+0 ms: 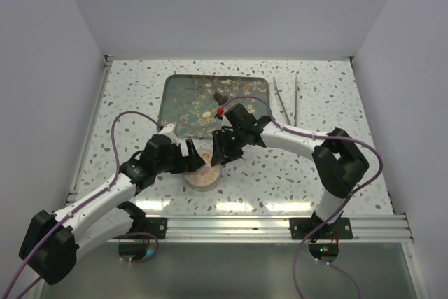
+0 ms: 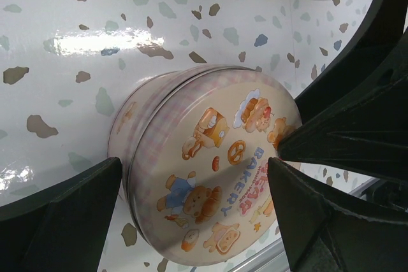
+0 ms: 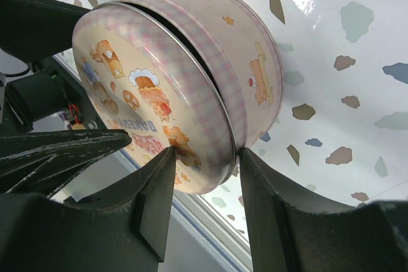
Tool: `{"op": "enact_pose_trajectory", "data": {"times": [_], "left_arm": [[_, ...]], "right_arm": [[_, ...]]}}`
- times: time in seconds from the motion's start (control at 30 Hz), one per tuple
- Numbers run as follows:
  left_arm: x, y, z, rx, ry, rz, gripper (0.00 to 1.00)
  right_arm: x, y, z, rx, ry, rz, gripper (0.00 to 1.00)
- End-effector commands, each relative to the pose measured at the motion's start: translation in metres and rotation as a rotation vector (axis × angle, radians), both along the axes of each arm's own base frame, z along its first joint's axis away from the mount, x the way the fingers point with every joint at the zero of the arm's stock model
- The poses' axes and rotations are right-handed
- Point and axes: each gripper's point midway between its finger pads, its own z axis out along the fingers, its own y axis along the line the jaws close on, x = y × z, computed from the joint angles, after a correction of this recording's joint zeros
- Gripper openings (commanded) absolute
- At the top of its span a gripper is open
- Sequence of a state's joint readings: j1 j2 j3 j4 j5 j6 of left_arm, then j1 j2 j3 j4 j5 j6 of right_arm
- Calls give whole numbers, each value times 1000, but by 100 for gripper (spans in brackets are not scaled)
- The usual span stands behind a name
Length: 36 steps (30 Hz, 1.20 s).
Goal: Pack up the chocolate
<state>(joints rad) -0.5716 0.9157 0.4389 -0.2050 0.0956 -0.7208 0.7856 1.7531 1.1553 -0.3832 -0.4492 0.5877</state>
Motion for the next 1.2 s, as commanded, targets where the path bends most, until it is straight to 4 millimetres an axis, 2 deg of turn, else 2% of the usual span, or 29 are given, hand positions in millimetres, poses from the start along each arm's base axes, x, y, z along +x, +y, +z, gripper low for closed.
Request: {"op": "enact_pose_trajectory", "data": {"times": [0.0, 0.27, 0.67, 0.97, 1.17], "left_arm": [[4, -54, 82, -305, -182, -171, 100], [4, -55, 81, -302, -179, -173, 100], [10, -33, 65, -223, -117, -31, 100], [13, -25, 59, -199, -103, 30, 100], [16, -21, 57, -182, -97, 59, 100]], "right_arm": [[-14, 37, 9, 85, -20, 102, 47], [-13, 39, 10, 83, -27, 103, 47], [-7, 36, 11, 59, -60, 84, 48], [-3, 37, 12, 54, -75, 76, 48], [-1, 38, 15, 52, -90, 77, 56]]}}
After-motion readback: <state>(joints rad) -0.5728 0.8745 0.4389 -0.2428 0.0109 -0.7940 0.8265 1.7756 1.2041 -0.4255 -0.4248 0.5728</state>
